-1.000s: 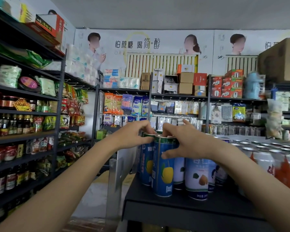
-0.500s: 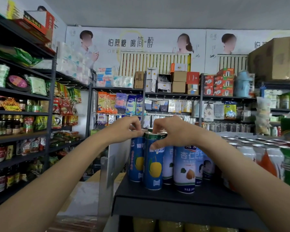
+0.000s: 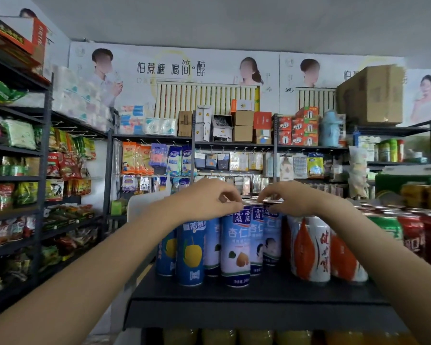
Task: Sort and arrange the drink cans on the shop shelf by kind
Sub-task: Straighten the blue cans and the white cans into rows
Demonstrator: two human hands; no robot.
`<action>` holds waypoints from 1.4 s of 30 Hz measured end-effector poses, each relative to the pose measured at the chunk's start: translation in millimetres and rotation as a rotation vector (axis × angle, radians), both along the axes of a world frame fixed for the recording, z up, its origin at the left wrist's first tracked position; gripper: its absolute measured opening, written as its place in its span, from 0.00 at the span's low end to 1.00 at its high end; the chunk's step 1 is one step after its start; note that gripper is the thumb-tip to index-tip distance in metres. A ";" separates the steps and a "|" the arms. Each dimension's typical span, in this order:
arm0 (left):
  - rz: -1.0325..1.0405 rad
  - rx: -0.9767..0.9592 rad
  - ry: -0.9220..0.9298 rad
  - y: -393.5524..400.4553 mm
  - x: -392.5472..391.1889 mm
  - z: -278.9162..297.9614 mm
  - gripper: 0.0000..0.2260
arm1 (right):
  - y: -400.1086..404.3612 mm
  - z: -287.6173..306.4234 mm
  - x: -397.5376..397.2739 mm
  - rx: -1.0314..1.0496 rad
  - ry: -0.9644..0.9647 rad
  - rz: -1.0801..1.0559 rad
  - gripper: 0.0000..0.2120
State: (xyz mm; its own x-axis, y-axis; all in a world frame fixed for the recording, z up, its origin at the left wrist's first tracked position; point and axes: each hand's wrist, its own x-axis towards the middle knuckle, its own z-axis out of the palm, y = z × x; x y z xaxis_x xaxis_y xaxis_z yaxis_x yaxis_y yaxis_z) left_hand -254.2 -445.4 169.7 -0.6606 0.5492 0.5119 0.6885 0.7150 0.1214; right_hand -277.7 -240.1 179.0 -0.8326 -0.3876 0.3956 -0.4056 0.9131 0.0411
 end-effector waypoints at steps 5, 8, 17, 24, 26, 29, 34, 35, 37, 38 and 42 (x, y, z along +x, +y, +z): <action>0.088 -0.002 -0.039 20.7 -9.4 -0.3 0.15 | 13.6 -1.0 -18.9 -0.067 -0.008 -0.036 0.12; 0.152 -0.043 -0.068 32.2 -15.7 2.4 0.16 | 19.0 -9.8 -25.2 -0.124 0.004 -0.067 0.12; 0.298 -0.197 -0.059 52.8 -24.8 6.7 0.16 | 37.1 -5.6 0.8 -0.090 0.007 -0.065 0.27; 0.366 -0.232 0.023 73.4 -23.5 3.2 0.15 | 58.9 -13.4 20.8 0.014 -0.145 -0.019 0.30; 0.382 -0.246 0.059 78.3 -24.4 3.2 0.13 | 62.0 -15.1 22.2 0.003 -0.121 0.002 0.30; 0.393 -0.245 0.085 81.4 -24.4 2.7 0.11 | 65.1 -12.6 23.1 0.045 -0.112 -0.018 0.30; 0.386 -0.210 0.112 79.2 -24.9 -2.5 0.09 | 68.4 -9.0 23.6 0.104 -0.136 -0.056 0.31; 0.386 -0.203 0.114 79.2 -25.3 -3.2 0.09 | 69.7 -8.7 23.3 0.107 -0.134 -0.067 0.31; 0.386 -0.200 0.115 79.2 -25.5 -4.3 0.09 | 71.8 -9.1 21.6 0.104 -0.129 -0.079 0.31; 0.387 -0.202 0.113 79.1 -25.7 -4.2 0.09 | 72.6 -9.4 20.9 0.095 -0.127 -0.079 0.31; 0.375 -0.195 0.082 77.4 -26.7 -1.2 0.08 | 75.0 -9.0 24.3 0.049 -0.187 -0.038 0.32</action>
State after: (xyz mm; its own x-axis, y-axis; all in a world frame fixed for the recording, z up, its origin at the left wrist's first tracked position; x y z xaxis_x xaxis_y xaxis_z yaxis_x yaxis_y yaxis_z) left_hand -281.0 -367.9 168.6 -0.7940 0.3705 0.4820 0.3785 0.9217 -0.0850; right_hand -253.4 -165.1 170.0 -0.9042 -0.3694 0.2145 -0.3755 0.9267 0.0131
